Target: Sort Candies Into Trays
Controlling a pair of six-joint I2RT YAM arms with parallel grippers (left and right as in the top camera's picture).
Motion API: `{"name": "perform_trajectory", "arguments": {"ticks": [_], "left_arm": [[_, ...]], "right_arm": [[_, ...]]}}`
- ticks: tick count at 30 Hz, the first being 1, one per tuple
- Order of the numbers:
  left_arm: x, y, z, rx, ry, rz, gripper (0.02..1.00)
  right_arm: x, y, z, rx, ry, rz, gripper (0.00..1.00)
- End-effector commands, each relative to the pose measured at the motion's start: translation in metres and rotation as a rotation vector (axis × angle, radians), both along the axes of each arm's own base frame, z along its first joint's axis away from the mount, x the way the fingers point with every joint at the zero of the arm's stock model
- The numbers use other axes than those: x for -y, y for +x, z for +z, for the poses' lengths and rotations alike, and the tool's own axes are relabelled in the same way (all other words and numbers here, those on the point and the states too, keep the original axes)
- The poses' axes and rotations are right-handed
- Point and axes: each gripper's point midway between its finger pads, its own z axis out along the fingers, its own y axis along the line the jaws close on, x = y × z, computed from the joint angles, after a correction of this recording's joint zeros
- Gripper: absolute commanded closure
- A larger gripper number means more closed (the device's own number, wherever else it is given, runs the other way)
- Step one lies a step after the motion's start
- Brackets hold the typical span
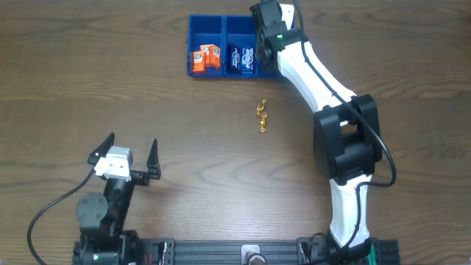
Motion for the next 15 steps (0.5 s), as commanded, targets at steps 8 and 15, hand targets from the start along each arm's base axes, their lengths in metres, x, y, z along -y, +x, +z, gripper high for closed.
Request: {"name": "perform_trajectory", "arguments": {"ticks": [8,15], "left_arm": [[0.003,-0.001,-0.016,-0.044,0.004,-0.019,0.02],[0.003,-0.001,-0.016,-0.044,0.004,-0.019,0.02]], "right_arm": [[0.005,0.003,0.0,0.008,-0.008,-0.012,0.086],[0.007,-0.008,0.063,0.067,0.001,0.012,0.069]]}}
